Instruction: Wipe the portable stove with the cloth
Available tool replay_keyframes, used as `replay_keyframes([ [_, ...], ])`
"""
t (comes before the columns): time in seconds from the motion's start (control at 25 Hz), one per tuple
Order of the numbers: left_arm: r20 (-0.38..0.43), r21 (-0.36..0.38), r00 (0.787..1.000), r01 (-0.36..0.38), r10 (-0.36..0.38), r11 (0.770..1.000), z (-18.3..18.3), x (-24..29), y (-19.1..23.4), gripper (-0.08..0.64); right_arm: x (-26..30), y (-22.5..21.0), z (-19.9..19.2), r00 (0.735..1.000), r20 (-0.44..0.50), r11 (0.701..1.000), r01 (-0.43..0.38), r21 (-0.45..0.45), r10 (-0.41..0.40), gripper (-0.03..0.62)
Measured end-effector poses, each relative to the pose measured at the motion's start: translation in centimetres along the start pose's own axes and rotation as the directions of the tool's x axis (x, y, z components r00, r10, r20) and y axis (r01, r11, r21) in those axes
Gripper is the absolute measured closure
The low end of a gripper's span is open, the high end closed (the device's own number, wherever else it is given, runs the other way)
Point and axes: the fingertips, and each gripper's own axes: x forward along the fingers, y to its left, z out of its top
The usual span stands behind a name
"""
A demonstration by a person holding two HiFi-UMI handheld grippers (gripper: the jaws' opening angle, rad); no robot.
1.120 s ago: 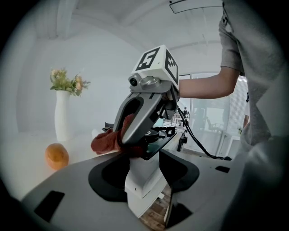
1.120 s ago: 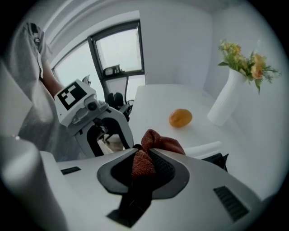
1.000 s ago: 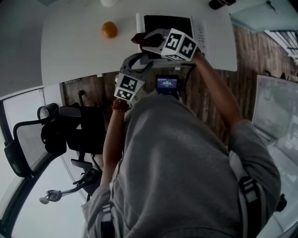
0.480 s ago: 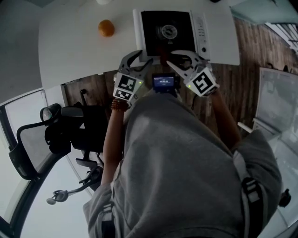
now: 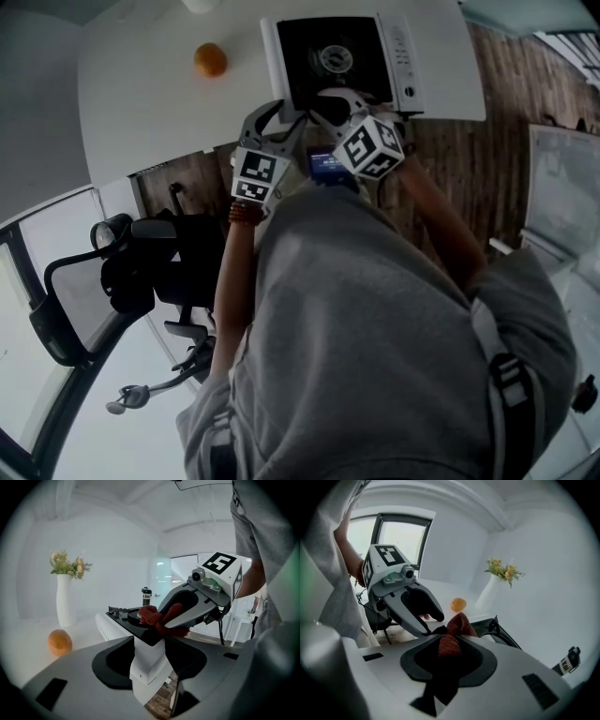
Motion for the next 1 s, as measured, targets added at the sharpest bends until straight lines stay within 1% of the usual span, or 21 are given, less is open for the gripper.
replay_keyframes([
  [0.04,-0.005,-0.003,1.000,-0.003,0.003,1.000,0.0,0.0,0.0,0.330,0.1,0.0,-0.1,1.000,-0.023,1.000,0.010,-0.014,-0.010,0.503],
  [0.12,-0.017,-0.007,1.000,-0.005,0.005,1.000,-0.1,0.1,0.0,0.330,0.0,0.1,-0.3,0.998,-0.055,1.000,0.023,-0.014,-0.024,0.503],
  [0.24,-0.022,-0.009,1.000,-0.009,0.009,1.000,-0.1,0.0,0.0,0.328,-0.1,0.0,-0.6,0.997,-0.064,0.999,0.040,0.012,-0.039,0.505],
  [0.48,-0.025,-0.011,1.000,-0.008,0.008,1.000,-0.1,-0.1,0.1,0.330,-0.9,-0.8,-1.8,0.991,-0.098,0.995,0.094,0.024,-0.091,0.505],
  [0.68,-0.030,-0.008,1.000,-0.009,0.009,1.000,0.0,0.0,0.0,0.330,-2.0,-1.9,-3.6,0.975,-0.182,0.986,0.145,0.087,-0.127,0.505],
  [0.92,-0.030,-0.007,0.999,-0.013,0.013,1.000,0.0,0.0,0.1,0.330,-2.9,-3.0,-5.3,0.952,-0.269,0.976,0.181,0.122,-0.143,0.505],
  [1.0,-0.043,-0.016,0.999,-0.013,0.013,1.000,-0.1,-0.1,0.1,0.330,-3.3,-3.3,-5.9,0.947,-0.287,0.973,0.189,0.133,-0.145,0.505],
])
